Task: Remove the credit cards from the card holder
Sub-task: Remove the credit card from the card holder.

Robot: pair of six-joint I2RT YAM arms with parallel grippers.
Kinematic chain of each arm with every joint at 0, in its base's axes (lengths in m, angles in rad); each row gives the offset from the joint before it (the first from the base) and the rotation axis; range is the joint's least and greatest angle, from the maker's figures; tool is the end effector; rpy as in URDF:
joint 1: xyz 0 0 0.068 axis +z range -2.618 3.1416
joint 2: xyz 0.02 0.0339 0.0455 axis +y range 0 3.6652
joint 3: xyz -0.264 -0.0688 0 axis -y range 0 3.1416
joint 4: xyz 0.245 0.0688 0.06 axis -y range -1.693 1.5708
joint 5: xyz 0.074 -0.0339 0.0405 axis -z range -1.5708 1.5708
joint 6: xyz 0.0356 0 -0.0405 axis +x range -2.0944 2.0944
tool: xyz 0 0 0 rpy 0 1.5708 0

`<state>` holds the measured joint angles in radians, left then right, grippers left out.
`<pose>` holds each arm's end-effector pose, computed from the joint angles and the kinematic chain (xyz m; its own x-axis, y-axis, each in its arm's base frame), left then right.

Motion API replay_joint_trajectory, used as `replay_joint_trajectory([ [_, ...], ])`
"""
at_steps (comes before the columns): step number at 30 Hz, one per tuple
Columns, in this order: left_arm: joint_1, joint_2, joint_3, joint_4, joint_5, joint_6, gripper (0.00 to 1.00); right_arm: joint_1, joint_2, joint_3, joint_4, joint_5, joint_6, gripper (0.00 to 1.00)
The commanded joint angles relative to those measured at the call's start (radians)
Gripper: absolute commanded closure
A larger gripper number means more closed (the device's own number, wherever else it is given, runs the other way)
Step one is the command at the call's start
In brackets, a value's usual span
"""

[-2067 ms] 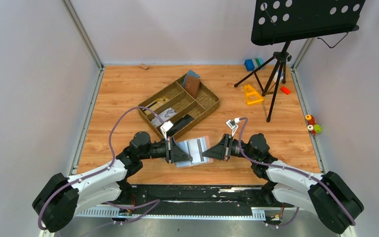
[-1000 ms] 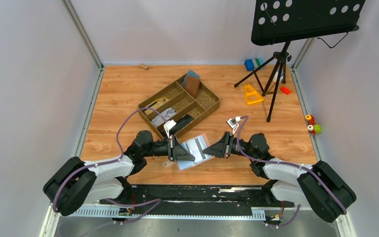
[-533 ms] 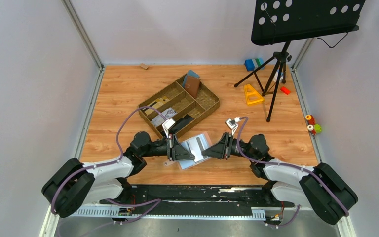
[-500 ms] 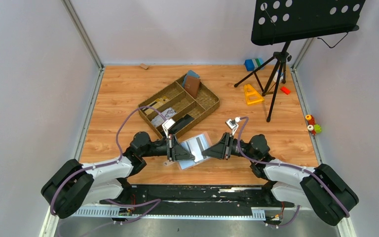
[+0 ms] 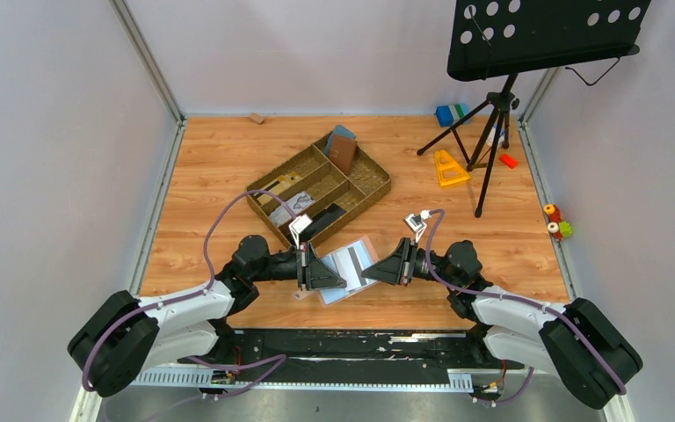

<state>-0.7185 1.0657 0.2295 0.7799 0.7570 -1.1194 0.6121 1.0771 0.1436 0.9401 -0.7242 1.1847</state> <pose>0.1350 -0.1505 0.1973 -0.9135 -0.0701 -0.4008 0.3958 0.0752 -0.9153 0.1416 0.1282 0.1854 -0.8990 0.2167 -0.3806 -0.3713 0.0840 0.9247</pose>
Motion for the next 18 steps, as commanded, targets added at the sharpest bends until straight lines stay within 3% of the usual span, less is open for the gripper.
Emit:
replay_joint_trajectory([
  [1,-0.001,-0.021,0.013,0.006,0.013,0.038,1.0,-0.009,-0.012,-0.002,0.045,0.021,0.005,1.0],
  [2,-0.001,-0.021,0.011,0.013,0.011,0.037,1.0,-0.009,-0.01,0.0,0.05,0.018,0.007,1.0],
  [5,-0.001,-0.01,0.014,0.054,0.016,0.016,0.74,-0.009,0.004,0.003,0.072,0.001,0.016,1.0],
  [6,-0.001,-0.005,0.02,0.065,0.017,0.011,0.7,-0.008,0.009,0.004,0.083,-0.004,0.021,1.0],
  [10,-0.001,0.026,0.046,0.074,0.02,0.013,0.65,-0.004,0.035,0.003,0.128,-0.015,0.039,1.0],
  [14,-0.001,0.071,0.051,0.13,0.034,-0.013,0.66,-0.003,0.065,0.0,0.186,-0.024,0.064,1.0],
  [16,-0.001,0.094,0.05,0.16,0.037,-0.029,0.78,-0.003,0.074,0.001,0.2,-0.026,0.072,1.0],
  [18,-0.001,0.11,0.046,0.182,0.032,-0.04,0.96,-0.004,0.076,-0.004,0.202,-0.021,0.07,1.0],
])
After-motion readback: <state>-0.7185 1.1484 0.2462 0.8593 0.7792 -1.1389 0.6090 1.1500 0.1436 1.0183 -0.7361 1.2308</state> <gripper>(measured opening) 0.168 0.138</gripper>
